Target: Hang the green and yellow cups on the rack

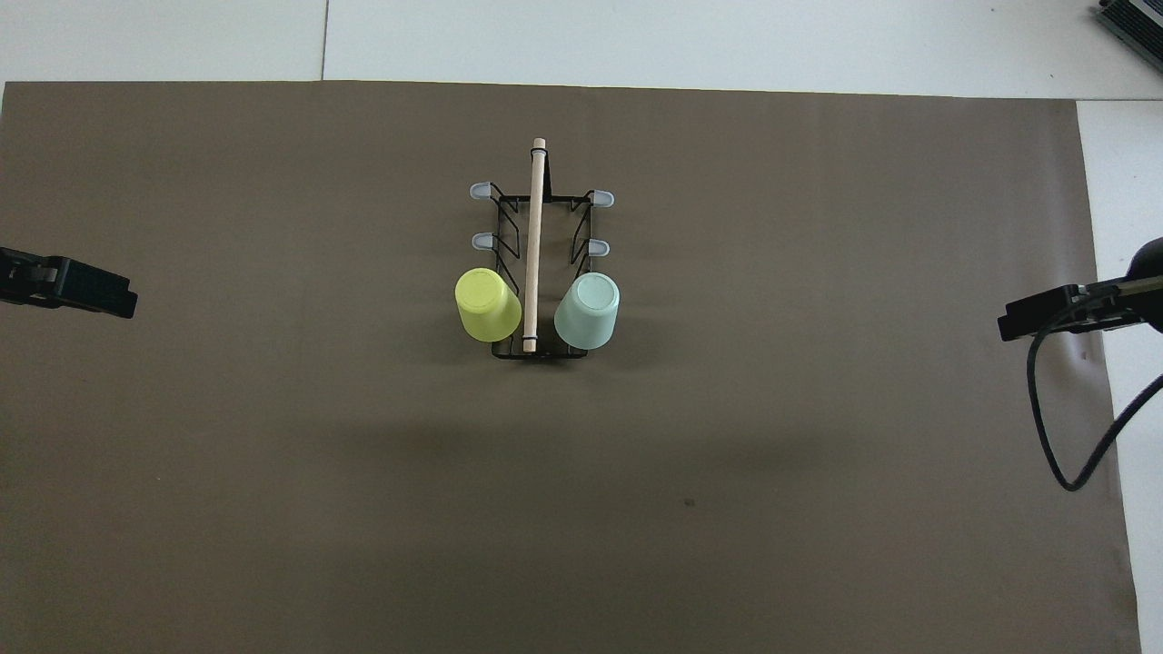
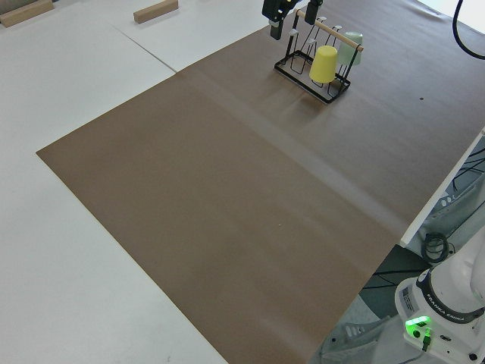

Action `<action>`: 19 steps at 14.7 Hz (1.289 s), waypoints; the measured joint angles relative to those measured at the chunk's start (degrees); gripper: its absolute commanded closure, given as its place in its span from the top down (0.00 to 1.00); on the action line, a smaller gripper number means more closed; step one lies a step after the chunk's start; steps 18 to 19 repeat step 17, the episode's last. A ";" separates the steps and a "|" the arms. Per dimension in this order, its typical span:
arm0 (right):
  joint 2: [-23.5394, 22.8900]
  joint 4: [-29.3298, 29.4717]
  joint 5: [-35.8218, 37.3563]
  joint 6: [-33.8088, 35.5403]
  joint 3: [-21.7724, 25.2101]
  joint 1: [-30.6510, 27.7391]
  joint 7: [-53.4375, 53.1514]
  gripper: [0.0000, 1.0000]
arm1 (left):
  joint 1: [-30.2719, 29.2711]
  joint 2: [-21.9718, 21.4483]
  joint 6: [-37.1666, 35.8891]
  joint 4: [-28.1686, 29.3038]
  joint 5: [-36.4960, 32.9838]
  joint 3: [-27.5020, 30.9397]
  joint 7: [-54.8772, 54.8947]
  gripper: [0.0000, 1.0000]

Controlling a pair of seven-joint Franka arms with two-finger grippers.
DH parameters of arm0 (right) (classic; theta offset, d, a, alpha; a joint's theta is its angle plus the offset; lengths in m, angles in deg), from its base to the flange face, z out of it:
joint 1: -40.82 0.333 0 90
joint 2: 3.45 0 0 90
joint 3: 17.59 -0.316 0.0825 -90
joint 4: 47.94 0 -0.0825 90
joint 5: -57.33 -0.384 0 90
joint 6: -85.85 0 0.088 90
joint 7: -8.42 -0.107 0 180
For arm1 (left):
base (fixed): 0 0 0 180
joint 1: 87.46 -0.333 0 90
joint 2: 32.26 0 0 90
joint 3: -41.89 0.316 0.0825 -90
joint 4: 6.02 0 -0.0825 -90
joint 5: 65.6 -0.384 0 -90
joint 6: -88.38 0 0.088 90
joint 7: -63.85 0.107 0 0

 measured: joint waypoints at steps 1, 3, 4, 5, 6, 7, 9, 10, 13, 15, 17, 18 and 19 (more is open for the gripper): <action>0.00 0.00 0.00 0.00 0.00 0.00 0.00 1.00 | 0.01 -0.12 0.00 0.05 0.00 0.00 0.00 1.00; 0.00 0.00 0.00 0.00 0.00 0.00 0.00 1.00 | 0.02 -0.39 0.00 0.14 0.00 0.00 0.00 1.00; 0.00 0.00 0.00 0.00 0.00 0.00 0.00 1.00 | 0.02 -0.52 0.00 0.21 0.00 0.01 0.00 1.00; 0.00 0.00 0.00 0.00 0.00 0.00 0.00 1.00 | 0.02 -0.62 0.00 0.30 0.00 0.06 0.00 1.00; 0.00 0.00 0.00 0.00 0.00 0.00 0.00 1.00 | 0.02 -0.73 0.00 0.40 0.00 0.11 0.00 1.00; 0.00 0.00 0.00 0.00 0.00 0.00 0.00 1.00 | 0.02 -0.90 0.00 0.54 0.00 0.14 0.00 1.00; 0.00 0.00 0.00 0.00 0.00 0.00 0.00 1.00 | 0.02 -1.40 0.02 1.06 0.00 0.16 0.00 1.00; 0.00 0.00 0.00 0.00 0.00 0.00 0.00 1.00 | 0.02 -1.63 0.05 1.38 0.00 0.17 0.00 1.00; 0.00 0.00 0.00 0.00 0.00 0.00 0.00 1.00 | 0.34 -2.37 0.24 2.40 -0.16 0.24 0.00 1.00; 0.00 0.00 0.00 0.00 0.00 0.00 0.00 1.00 | 0.77 -2.66 0.98 2.88 -0.28 0.58 0.00 1.00; 0.00 0.00 0.00 0.00 0.00 0.00 0.00 1.00 | 0.80 -2.73 1.55 3.17 -0.31 0.82 0.00 1.00; 0.00 0.00 0.00 0.00 0.00 0.00 0.00 1.00 | 0.80 -2.73 1.55 3.17 -0.31 0.82 0.00 1.00; 0.00 0.00 0.00 0.00 0.00 0.00 0.00 1.00 | 0.80 -2.73 1.55 3.17 -0.31 0.82 0.00 1.00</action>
